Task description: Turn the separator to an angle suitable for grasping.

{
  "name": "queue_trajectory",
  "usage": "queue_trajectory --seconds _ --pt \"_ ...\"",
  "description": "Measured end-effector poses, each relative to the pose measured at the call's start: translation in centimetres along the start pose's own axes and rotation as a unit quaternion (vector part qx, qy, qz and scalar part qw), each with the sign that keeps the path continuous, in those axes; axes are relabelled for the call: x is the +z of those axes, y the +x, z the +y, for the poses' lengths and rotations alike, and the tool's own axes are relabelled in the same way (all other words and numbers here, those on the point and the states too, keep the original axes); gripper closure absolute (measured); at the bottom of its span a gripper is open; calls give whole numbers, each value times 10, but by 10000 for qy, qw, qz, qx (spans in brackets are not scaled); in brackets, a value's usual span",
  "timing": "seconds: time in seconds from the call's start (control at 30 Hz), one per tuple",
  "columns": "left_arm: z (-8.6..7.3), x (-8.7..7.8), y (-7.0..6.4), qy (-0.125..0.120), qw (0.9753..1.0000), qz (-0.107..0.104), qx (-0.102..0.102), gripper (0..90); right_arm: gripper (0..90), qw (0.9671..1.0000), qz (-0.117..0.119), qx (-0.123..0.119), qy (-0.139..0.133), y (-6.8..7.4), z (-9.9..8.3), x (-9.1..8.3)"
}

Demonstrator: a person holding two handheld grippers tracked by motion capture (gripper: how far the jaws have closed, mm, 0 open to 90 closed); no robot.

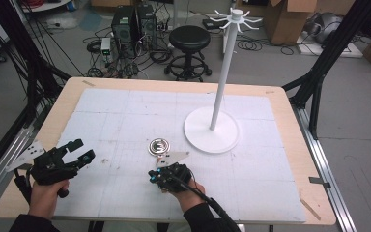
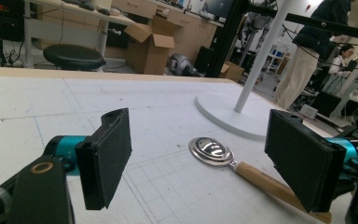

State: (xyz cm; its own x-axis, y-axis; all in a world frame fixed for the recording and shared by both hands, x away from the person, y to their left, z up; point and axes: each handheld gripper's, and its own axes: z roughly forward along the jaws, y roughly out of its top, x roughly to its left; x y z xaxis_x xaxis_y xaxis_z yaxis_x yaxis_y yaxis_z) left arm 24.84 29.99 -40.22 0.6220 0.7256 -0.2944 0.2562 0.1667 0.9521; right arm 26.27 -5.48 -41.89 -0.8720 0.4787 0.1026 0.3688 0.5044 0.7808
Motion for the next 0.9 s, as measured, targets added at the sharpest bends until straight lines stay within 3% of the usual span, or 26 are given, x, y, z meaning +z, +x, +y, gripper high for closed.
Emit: queue_trajectory --seconds 0.03,0.07,0.13,0.23,0.3,0.6,0.9 --pt "0 0 0 -4 10000 -2 -1 232 892 9996 19 -62 278 3 -2 7" --pt "0 0 0 -10 10000 -4 -4 232 892 9996 19 -62 278 3 -2 7" --pt "0 0 0 -7 10000 1 1 232 892 9981 -118 -112 589 2 -6 11" --pt "0 1 0 25 10000 -4 7 232 892 9977 -164 -72 648 1 -8 9" --pt "0 1 0 16 10000 -11 8 232 892 9960 -351 -85 813 -3 -11 5" --pt "0 0 0 24 10000 14 -6 232 892 9952 -623 184 732 -21 -23 -15" --pt "0 0 1 12 10000 13 -21 233 892 9913 -1057 519 586 -45 -27 -26"
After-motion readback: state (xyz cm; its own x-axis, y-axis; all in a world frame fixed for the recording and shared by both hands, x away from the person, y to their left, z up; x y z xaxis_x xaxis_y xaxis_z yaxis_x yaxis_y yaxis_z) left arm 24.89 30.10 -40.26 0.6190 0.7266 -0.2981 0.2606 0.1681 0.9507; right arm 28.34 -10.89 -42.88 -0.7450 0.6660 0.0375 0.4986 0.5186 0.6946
